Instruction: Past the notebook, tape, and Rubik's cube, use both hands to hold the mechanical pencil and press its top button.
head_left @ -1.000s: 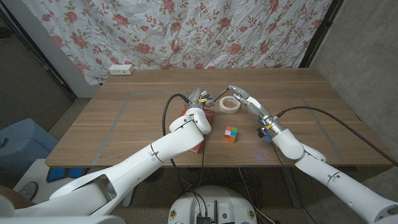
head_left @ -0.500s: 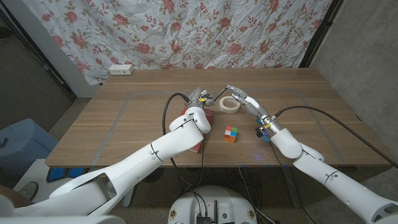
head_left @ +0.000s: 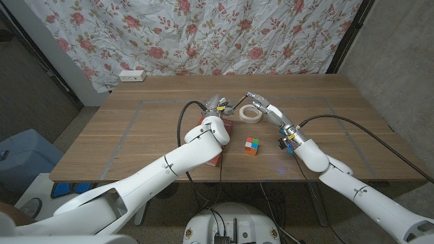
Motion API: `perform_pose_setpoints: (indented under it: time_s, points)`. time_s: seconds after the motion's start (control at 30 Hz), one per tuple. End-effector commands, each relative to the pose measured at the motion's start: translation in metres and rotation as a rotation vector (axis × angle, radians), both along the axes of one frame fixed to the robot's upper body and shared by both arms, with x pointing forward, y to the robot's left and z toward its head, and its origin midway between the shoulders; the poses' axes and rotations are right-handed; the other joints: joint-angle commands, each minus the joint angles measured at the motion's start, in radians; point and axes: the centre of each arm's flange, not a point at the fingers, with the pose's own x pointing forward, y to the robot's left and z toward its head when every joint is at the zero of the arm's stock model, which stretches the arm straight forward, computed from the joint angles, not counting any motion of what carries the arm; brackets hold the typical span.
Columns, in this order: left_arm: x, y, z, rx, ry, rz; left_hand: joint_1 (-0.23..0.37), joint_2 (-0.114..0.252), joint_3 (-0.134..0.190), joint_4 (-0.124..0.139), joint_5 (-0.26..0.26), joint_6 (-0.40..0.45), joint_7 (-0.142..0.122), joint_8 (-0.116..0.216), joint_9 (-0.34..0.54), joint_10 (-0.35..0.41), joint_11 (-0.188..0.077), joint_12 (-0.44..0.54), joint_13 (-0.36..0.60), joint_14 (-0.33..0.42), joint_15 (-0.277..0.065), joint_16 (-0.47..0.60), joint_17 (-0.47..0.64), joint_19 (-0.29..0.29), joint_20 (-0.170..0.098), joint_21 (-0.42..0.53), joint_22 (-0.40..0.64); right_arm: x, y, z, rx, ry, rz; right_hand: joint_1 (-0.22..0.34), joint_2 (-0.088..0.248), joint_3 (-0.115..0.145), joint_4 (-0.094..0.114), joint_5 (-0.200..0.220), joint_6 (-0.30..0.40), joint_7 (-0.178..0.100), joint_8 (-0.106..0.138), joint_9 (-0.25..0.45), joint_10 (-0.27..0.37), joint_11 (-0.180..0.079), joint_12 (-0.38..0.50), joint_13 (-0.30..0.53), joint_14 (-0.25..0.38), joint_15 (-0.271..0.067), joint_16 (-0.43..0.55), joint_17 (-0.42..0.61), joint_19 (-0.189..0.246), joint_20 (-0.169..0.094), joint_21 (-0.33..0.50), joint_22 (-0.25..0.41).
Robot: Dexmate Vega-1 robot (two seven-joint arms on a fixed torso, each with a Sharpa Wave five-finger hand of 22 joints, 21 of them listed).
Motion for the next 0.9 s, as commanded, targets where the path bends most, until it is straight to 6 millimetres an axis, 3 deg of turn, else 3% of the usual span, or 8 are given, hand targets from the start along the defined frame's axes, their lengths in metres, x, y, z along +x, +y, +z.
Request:
perform_pose_setpoints:
  time_s: [0.03, 0.9]
  points:
    - [-0.0017, -0.0007, -0.0020, -0.002, 0.001, 0.000, 0.003, 0.006, -0.004, 0.004, 0.004, 0.006, 0.003, 0.008, 0.002, 0.027, -0.027, 0.006, 0.003, 0.007, -0.167, 0.002, 0.001, -0.002, -0.037, 0.003, 0.002, -0.0009, -0.0042, 0.0020, 0.011, -0.011, -0.010, -0.005, 0.019, 0.003, 0.003, 0.002, 0.019, 0.006, 0.006, 0.005, -0.007, 0.001, -0.002, 0.002, 0.000, -0.002, 0.004, 0.002, 0.001, 0.003, 0.000, 0.004]
    - [-0.0062, -0.0011, -0.0071, -0.008, 0.003, 0.002, 0.003, 0.005, -0.007, 0.004, 0.004, 0.006, 0.002, 0.008, 0.002, 0.023, -0.027, 0.005, 0.003, 0.008, -0.167, 0.002, 0.001, -0.002, -0.037, 0.003, 0.002, -0.0095, -0.0112, 0.0041, 0.008, -0.030, -0.024, -0.005, 0.019, 0.002, 0.003, 0.002, 0.022, 0.005, 0.001, 0.004, -0.005, 0.001, 0.000, 0.002, 0.003, -0.002, 0.006, 0.003, 0.006, 0.003, 0.001, 0.004]
